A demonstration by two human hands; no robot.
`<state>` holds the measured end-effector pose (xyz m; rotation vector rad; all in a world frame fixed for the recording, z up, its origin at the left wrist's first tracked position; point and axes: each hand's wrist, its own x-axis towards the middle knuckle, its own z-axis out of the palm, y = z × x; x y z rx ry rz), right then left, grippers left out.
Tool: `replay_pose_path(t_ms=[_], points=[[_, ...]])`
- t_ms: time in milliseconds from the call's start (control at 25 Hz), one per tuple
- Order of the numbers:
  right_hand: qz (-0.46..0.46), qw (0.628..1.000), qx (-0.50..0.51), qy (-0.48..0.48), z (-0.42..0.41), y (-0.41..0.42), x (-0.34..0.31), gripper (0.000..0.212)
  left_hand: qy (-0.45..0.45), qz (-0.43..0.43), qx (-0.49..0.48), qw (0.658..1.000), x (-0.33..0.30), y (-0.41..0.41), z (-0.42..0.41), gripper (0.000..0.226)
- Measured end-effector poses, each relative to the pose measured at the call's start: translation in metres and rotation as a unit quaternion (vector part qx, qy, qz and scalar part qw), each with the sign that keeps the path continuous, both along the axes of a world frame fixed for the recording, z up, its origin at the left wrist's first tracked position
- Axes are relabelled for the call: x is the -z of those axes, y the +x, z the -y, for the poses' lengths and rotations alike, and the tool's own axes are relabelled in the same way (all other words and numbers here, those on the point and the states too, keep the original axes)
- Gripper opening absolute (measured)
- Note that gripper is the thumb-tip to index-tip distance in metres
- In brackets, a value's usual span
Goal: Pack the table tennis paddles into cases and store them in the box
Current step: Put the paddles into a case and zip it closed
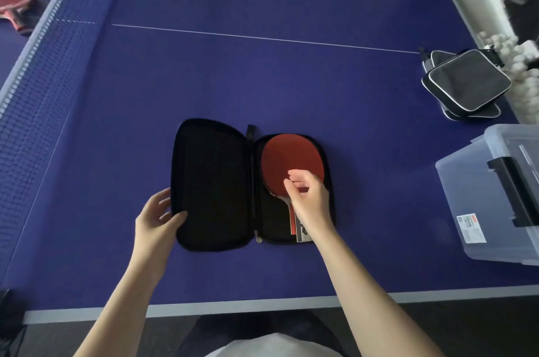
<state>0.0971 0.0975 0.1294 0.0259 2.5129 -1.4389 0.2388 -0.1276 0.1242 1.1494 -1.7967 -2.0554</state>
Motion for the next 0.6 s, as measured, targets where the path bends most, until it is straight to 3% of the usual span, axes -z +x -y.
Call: replay_pose_path(t_ms=[160, 240, 360, 440, 600], points=[[0.012, 0.994, -0.094, -0.058, 0.040, 0.004, -0.038, 0.014, -0.043, -0.048, 0.136, 0.989, -0.040, -0.021, -0.048, 0.047], [0.012, 0.993, -0.097, -0.068, 0.045, 0.004, -0.052, 0.024, -0.048, -0.042, 0.207, 0.976, -0.050, -0.028, -0.070, 0.053], [-0.012, 0.996, -0.092, 0.004, 0.037, -0.002, -0.060, 0.033, -0.049, -0.027, 0.277, 0.959, -0.050, -0.034, -0.086, 0.057], [-0.014, 0.995, -0.084, 0.059, 0.020, -0.012, -0.058, 0.029, -0.029, -0.011, 0.256, 0.966, -0.046, -0.038, -0.088, 0.043], [0.016, 0.998, 0.014, 0.058, -0.030, -0.038, -0.042, 0.017, -0.040, 0.063, 0.165, 0.983, -0.027, -0.053, -0.080, 0.019]])
